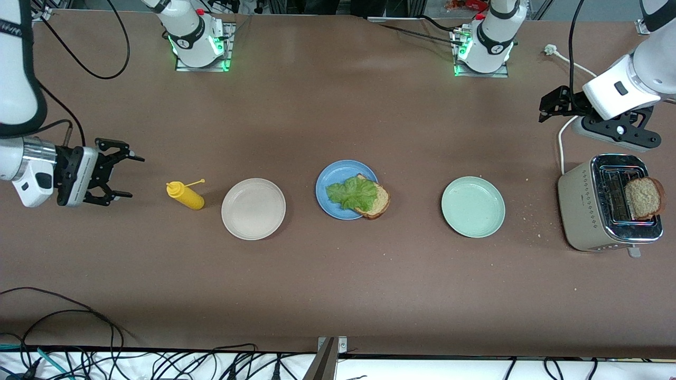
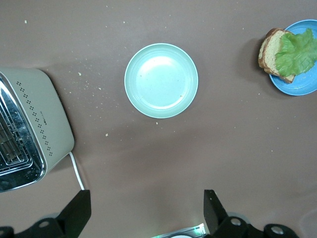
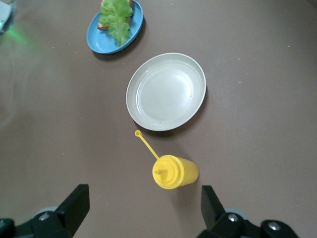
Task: Make sandwich in blue plate with both arms
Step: 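Grasp the yellow squeeze bottle with the right gripper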
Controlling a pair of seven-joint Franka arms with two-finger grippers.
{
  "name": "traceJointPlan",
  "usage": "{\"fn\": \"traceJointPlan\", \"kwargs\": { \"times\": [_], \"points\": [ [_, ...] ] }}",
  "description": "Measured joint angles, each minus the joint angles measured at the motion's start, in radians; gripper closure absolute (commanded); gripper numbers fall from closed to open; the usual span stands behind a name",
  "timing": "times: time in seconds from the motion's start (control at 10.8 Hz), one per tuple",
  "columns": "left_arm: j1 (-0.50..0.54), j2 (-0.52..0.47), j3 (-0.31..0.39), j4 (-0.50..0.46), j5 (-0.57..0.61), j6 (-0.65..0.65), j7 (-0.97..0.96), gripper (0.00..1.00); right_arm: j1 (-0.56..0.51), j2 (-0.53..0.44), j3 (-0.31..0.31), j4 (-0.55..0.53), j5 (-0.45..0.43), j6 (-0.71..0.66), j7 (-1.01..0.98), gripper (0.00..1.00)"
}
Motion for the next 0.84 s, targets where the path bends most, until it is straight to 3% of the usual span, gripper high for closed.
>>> {"fn": "traceJointPlan", "kwargs": {
  "times": [0.28,0.65,0.84],
  "points": [
    [0.0,0.0,0.0,0.001,0.0,0.0,0.0,0.0,-0.057,0.099,-0.045,-0.004,0.122,-0.05,-0.301,0.0],
    [0.0,0.001,0.0,0.001,0.0,0.0,0.0,0.0,-0.136,0.289,-0.052,-0.006,0.331,-0.066,-0.772,0.0],
    [0.0,0.001,0.0,0.001,0.0,0.0,0.0,0.0,-0.139,0.358,-0.051,-0.006,0.402,-0.067,-0.898,0.0]
  ]
}}
